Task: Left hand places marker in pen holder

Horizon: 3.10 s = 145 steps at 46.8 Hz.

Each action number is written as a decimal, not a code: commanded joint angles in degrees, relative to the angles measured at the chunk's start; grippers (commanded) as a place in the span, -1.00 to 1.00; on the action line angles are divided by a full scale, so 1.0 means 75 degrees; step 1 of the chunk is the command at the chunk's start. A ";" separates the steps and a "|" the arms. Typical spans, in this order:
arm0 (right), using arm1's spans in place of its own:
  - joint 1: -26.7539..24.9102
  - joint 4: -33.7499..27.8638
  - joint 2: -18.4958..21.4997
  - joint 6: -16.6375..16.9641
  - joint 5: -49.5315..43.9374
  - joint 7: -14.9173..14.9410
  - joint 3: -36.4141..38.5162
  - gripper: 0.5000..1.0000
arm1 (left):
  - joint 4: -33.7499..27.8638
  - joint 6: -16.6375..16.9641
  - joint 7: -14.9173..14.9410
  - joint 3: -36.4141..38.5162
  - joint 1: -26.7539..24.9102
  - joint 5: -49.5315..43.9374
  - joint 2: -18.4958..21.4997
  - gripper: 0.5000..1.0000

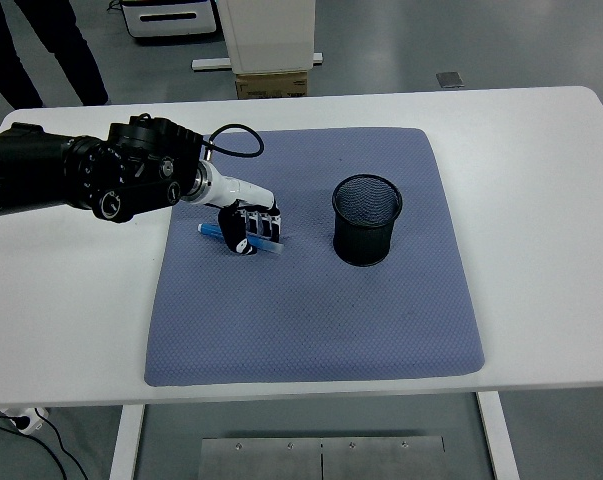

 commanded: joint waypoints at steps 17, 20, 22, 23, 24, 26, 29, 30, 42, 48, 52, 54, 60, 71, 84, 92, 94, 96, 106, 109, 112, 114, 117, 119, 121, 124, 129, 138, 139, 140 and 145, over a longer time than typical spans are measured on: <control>0.0000 0.0000 0.0000 0.0000 0.0000 0.0000 0.0000 1.00 | -0.0001 0.0000 -0.0005 0.0000 0.0004 0.0000 0.0000 -0.93; 0.0000 0.0000 0.0000 0.0000 0.0000 0.0000 0.0000 1.00 | -0.0001 0.0000 -0.0005 0.0000 0.0004 0.0000 0.0000 -0.96; 0.0000 0.0000 0.0000 0.0000 0.0000 0.0000 0.0000 1.00 | -0.0001 0.0000 0.0007 0.0000 0.0004 0.0000 0.0000 -0.97; 0.0000 0.0000 0.0000 0.0000 0.0000 0.0000 0.0000 1.00 | -0.0001 0.0000 -0.0005 0.0000 0.0004 0.0000 0.0000 -0.98; 0.0000 0.0000 0.0000 0.0000 0.0000 0.0000 0.0000 1.00 | -0.0001 0.0000 -0.0005 0.0000 0.0004 0.0000 0.0000 -0.99; 0.0000 0.0000 0.0000 0.0000 0.0000 0.0000 0.0000 1.00 | 0.0011 0.0000 -0.0005 0.0000 0.0004 0.0000 0.0011 -1.00; 0.0000 0.0000 0.0000 0.0000 0.0000 0.0000 0.0000 1.00 | 0.0023 -0.0012 -0.0005 0.0000 -0.0008 -0.0012 0.0035 -1.00; 0.0000 0.0000 0.0000 0.0000 0.0000 0.0000 0.0000 1.00 | 0.0023 -0.0012 -0.0005 -0.0012 -0.0008 -0.0012 0.0035 -1.00; 0.0000 0.0000 0.0000 0.0000 0.0000 0.0000 0.0000 1.00 | 0.0128 0.0011 -0.0063 -0.0070 -0.0043 -0.0106 0.0058 -1.00; 0.0000 0.0000 0.0000 0.0000 0.0000 0.0000 0.0000 1.00 | 0.0222 0.0000 -0.0075 -0.0164 -0.0067 -0.0106 0.0070 -1.00; 0.0000 0.0000 0.0000 0.0000 0.0000 0.0000 0.0000 1.00 | 0.0257 0.0011 -0.0087 -0.0176 -0.0067 -0.0118 0.0070 -1.00; 0.0000 0.0000 0.0000 0.0000 0.0000 0.0000 0.0000 1.00 | 0.0257 0.0011 -0.0087 -0.0176 -0.0067 -0.0118 0.0070 -1.00; 0.0000 0.0000 0.0000 0.0000 0.0000 0.0000 0.0000 1.00 | 0.0269 0.0023 -0.0110 -0.0235 -0.0067 -0.0129 0.0093 -1.00; 0.0000 0.0000 0.0000 0.0000 0.0000 0.0000 0.0000 1.00 | 0.0363 0.0093 -0.0122 -0.0352 -0.0067 -0.0188 0.0093 -0.96; 0.0000 0.0000 0.0000 0.0000 0.0000 0.0000 0.0000 1.00 | 0.0398 0.0117 -0.0122 -0.0445 -0.0067 -0.0211 0.0093 -0.96; 0.0000 0.0000 0.0000 0.0000 0.0000 0.0000 0.0000 1.00 | 0.0398 0.0117 -0.0122 -0.0445 -0.0067 -0.0200 0.0093 -0.96; 0.0000 0.0000 0.0000 0.0000 0.0000 0.0000 0.0000 1.00 | 0.0398 0.0117 -0.0122 -0.0445 -0.0067 -0.0200 0.0093 -0.95; 0.0000 0.0000 0.0000 0.0000 0.0000 0.0000 0.0000 1.00 | 0.0398 0.0117 -0.0122 -0.0445 -0.0067 -0.0200 0.0093 -0.85; 0.0000 0.0000 0.0000 0.0000 0.0000 0.0000 0.0000 1.00 | 0.0386 0.0093 -0.0134 -0.0422 -0.0032 -0.0106 0.0093 -0.37; 0.0000 0.0000 0.0000 0.0000 0.0000 0.0000 0.0000 1.00 | 0.0386 0.0082 -0.0145 -0.0410 -0.0032 -0.0047 0.0093 -0.29; 0.0000 0.0000 0.0000 0.0000 0.0000 0.0000 0.0000 1.00 | 0.0398 0.0082 -0.0134 -0.0375 -0.0032 -0.0036 0.0093 -0.29; 0.0000 0.0000 0.0000 0.0000 0.0000 0.0000 0.0000 1.00 | 0.0398 0.0082 -0.0134 -0.0364 -0.0020 -0.0036 0.0093 -0.29; 0.0000 0.0000 0.0000 0.0000 0.0000 0.0000 0.0000 1.00 | 0.0398 0.0082 -0.0134 -0.0340 0.0003 -0.0024 0.0093 -0.30; 0.0000 0.0000 0.0000 0.0000 0.0000 0.0000 0.0000 1.00 | 0.0386 0.0082 -0.0134 -0.0328 0.0015 -0.0024 0.0093 -0.31; 0.0000 0.0000 0.0000 0.0000 0.0000 0.0000 0.0000 1.00 | 0.0374 0.0082 -0.0134 -0.0317 0.0027 -0.0024 0.0093 -0.32; 0.0000 0.0000 0.0000 0.0000 0.0000 0.0000 0.0000 1.00 | 0.0351 0.0059 -0.0134 -0.0305 0.0027 -0.0024 0.0093 -0.32; 0.0000 0.0000 0.0000 0.0000 0.0000 0.0000 0.0000 1.00 | 0.0269 -0.0140 -0.0145 -0.0316 -0.0067 -0.0012 0.0105 -0.31; 0.0000 0.0000 0.0000 0.0000 0.0000 0.0000 0.0000 1.00 | -0.0022 -0.0516 -0.0356 -0.0317 -0.0336 -0.0024 0.0222 -0.31; 0.0000 0.0000 0.0000 0.0000 0.0000 0.0000 0.0000 1.00 | -0.0094 -0.0516 -0.0368 -0.0328 -0.0360 -0.0024 0.0257 -0.31; 0.0000 0.0000 0.0000 0.0000 0.0000 0.0000 0.0000 1.00 | -0.0175 -0.0516 -0.0368 -0.0317 -0.0371 -0.0024 0.0292 -0.31; 0.0000 0.0000 0.0000 0.0000 0.0000 0.0000 0.0000 1.00 | -0.0644 -0.0516 -0.0368 -0.0317 -0.0535 -0.0024 0.0421 -0.31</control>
